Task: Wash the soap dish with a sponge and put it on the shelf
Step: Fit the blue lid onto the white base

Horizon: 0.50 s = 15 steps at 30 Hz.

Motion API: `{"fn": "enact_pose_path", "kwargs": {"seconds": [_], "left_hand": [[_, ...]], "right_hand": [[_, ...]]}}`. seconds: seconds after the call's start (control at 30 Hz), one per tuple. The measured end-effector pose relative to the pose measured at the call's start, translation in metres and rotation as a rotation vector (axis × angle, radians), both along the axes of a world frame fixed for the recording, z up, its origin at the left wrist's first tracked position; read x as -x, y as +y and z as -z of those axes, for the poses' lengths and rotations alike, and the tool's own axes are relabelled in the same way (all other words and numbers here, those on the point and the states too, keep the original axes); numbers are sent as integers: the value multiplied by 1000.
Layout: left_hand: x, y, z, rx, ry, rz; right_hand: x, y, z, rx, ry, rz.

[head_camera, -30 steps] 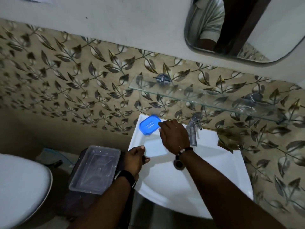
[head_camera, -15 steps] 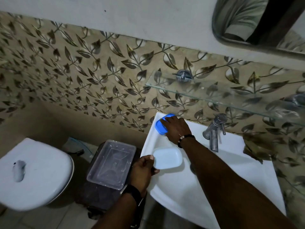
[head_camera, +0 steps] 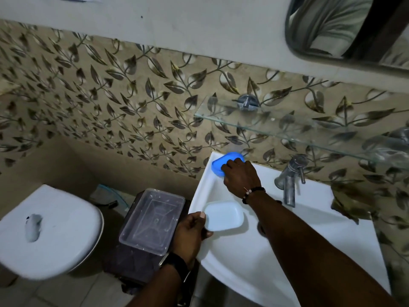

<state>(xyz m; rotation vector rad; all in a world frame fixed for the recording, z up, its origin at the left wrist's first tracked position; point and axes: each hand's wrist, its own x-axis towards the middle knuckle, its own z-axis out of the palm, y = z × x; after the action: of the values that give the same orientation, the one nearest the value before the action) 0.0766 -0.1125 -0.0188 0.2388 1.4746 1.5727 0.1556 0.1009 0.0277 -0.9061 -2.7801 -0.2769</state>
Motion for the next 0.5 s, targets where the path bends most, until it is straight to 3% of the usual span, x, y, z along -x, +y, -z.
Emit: {"fn": "enact_pose_path", "kwargs": {"seconds": [0.17,0.27,0.5], "left_hand": [[-4,13,-12,2,-46,1],[-10,22,-22,-24,-61,22],[-41,36,-57,-147,-109,67]], "right_hand": [[-22,-14,-33,45,605,81],[-44,-28,-57,182,944,185],[-108,-64,-78,439,1405,520]]}}
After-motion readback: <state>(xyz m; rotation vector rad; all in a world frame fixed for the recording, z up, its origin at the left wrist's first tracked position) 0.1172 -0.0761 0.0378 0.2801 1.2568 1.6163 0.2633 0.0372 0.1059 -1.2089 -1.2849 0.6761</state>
